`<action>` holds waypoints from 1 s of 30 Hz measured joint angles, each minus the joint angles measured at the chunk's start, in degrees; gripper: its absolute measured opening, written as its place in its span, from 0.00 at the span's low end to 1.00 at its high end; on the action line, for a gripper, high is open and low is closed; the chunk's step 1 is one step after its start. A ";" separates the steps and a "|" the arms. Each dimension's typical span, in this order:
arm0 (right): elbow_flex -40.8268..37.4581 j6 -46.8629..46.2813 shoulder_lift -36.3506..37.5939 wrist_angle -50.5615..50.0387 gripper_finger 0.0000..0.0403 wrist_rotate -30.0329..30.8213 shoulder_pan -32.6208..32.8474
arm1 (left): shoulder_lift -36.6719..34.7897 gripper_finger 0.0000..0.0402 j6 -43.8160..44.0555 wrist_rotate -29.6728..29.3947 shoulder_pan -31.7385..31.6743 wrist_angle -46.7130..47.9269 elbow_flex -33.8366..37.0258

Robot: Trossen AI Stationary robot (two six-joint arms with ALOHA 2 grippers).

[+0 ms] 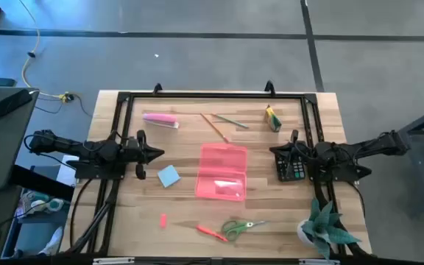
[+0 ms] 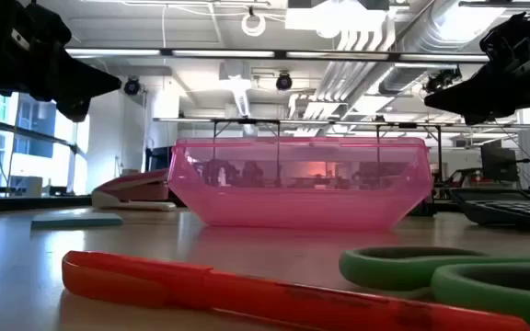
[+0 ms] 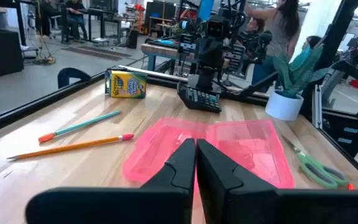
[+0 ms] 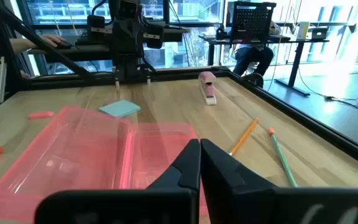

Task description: Pack school essentials

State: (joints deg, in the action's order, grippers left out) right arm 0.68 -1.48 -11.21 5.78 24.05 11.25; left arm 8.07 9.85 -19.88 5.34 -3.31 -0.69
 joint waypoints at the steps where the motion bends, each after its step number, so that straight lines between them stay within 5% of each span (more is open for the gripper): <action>1: 0.00 0.00 0.00 -0.01 0.00 0.00 -0.02 | -0.01 0.01 0.01 0.06 -0.01 -0.01 -0.01; 30: 0.01 -4.07 -0.01 4.05 0.06 2.83 -0.02 | -0.02 0.01 -1.42 0.18 -0.02 0.00 -0.02</action>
State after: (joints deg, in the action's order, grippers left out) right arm 0.69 -5.54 -11.22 9.83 26.88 11.22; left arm 8.06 8.43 -19.70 5.32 -3.31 -0.71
